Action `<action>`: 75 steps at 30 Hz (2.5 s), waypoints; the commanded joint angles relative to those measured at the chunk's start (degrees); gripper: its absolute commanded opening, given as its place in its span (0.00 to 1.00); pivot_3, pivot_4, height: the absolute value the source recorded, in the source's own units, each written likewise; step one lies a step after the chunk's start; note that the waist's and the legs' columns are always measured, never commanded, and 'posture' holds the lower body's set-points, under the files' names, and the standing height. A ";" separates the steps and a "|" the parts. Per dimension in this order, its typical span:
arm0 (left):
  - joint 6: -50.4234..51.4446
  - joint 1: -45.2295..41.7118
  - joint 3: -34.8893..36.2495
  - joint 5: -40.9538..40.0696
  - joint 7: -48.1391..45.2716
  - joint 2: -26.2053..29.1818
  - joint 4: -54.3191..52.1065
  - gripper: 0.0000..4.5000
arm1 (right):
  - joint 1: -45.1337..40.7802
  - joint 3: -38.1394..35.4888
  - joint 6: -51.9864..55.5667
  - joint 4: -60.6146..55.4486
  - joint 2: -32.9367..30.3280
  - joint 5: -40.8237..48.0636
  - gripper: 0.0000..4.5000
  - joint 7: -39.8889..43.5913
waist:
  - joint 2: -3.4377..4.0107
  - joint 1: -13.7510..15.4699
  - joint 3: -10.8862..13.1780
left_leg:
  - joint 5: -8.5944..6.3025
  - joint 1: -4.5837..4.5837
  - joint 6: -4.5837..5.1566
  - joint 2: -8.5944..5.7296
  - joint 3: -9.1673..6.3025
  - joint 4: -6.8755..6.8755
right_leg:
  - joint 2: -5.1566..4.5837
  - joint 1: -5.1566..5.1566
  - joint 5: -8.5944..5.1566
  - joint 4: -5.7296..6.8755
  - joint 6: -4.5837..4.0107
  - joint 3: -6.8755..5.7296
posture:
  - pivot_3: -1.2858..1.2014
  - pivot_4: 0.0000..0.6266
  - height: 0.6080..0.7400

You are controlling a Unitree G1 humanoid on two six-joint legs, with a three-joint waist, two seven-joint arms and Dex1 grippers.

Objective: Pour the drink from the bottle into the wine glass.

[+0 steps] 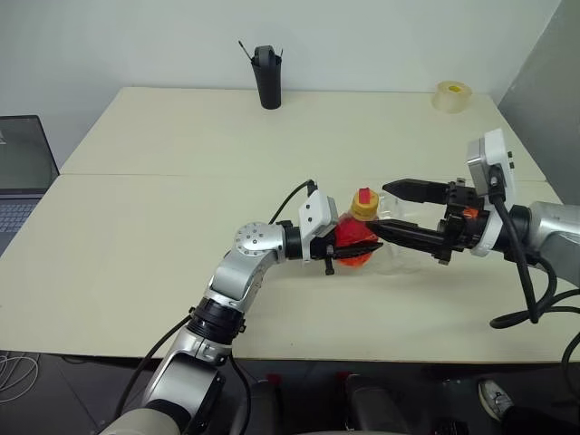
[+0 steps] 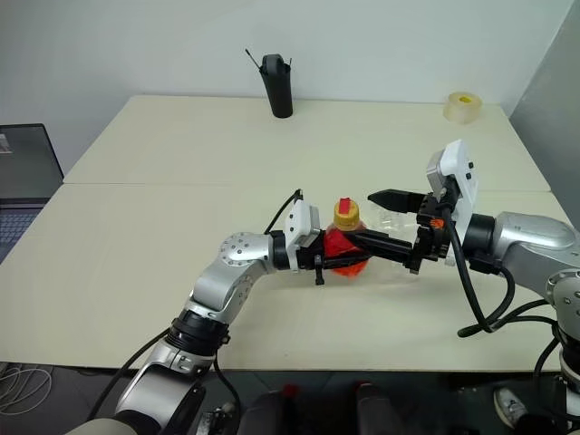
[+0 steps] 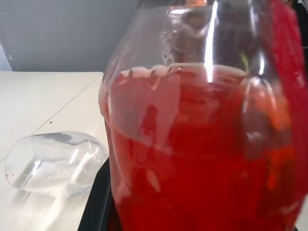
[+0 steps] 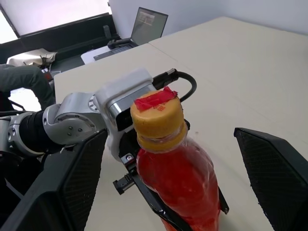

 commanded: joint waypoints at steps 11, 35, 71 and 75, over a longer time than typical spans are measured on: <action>-2.04 -1.48 0.97 -0.38 0.67 -0.53 -1.24 0.31 | -3.63 2.24 -0.17 -0.70 2.83 0.73 0.79 -2.02 | 0.00 0.03 0.00 | 0.00 -0.01 0.00 0.01 -0.01 0.00 | -0.01 0.00 0.00 0.00 0.00 -0.01 | 0.52 0.24 1.00; -1.49 -0.77 0.55 -0.38 0.50 0.12 -2.15 0.30 | -8.50 0.24 -1.05 3.07 0.67 1.83 0.28 3.73 | 0.00 0.03 0.00 | 0.00 -0.01 0.00 0.02 -0.02 0.00 | -0.01 0.00 0.00 0.00 0.00 -0.02 | 0.52 0.24 1.00; -1.77 -1.25 -0.10 -1.41 -2.06 0.13 -1.40 0.29 | 23.87 -18.03 -2.42 -1.04 -2.69 -9.77 0.24 -24.43 | -0.01 0.52 -0.05 | 0.00 -0.09 -0.01 0.01 0.10 -0.01 | -0.09 0.08 0.00 -0.11 0.03 0.09 | 0.52 0.24 1.00; -1.92 -1.37 0.03 -1.60 -2.33 0.02 -1.01 0.29 | 27.39 -14.49 -4.11 1.27 3.97 -19.71 0.24 -33.95 | -0.01 0.09 -0.05 | 0.02 0.03 -0.03 -0.03 0.11 -0.04 | 0.01 0.06 -0.01 -0.06 0.03 0.10 | 0.52 0.24 1.00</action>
